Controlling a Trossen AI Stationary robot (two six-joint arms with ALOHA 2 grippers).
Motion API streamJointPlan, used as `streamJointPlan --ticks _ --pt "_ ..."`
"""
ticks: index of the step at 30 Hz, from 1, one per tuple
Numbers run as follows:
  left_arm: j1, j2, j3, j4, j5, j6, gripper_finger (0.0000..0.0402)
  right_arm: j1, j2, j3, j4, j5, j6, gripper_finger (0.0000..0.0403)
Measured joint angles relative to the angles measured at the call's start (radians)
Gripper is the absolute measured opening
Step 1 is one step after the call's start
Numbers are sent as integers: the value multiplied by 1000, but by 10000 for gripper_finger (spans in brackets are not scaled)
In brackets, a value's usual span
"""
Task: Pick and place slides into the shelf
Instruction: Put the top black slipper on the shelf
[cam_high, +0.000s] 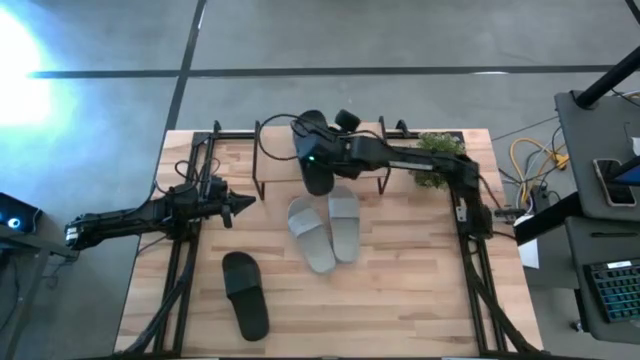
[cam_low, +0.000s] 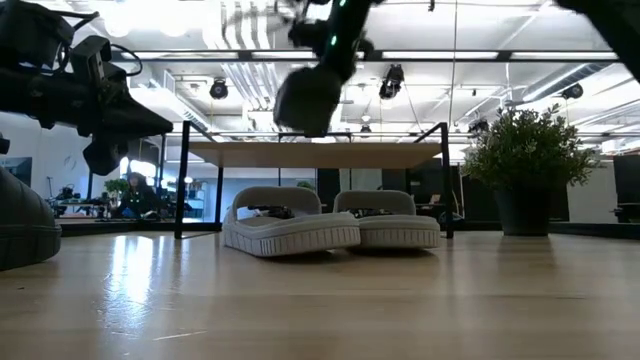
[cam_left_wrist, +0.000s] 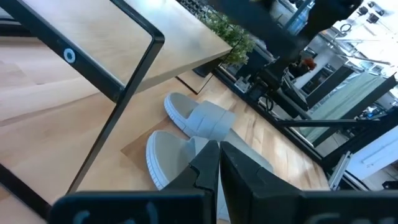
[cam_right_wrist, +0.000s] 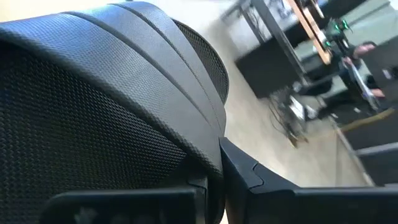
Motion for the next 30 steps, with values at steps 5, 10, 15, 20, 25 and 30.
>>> streamJointPlan --ticks 5,10,15,20,25,30 --pt "0 0 -6 9 1 0 0 -11 119 98 61 -8 -74 13" --pt "0 0 -6 8 1 0 0 -19 227 218 47 25 -90 13" --pt "0 0 -6 8 1 0 0 -41 259 280 44 58 -55 13" --pt "0 0 -6 9 1 0 0 -69 260 281 31 39 -11 13" --pt "0 0 -8 20 1 0 0 -72 261 260 24 -11 42 22" --pt "0 0 -9 23 0 0 0 -76 259 248 25 -17 79 80"
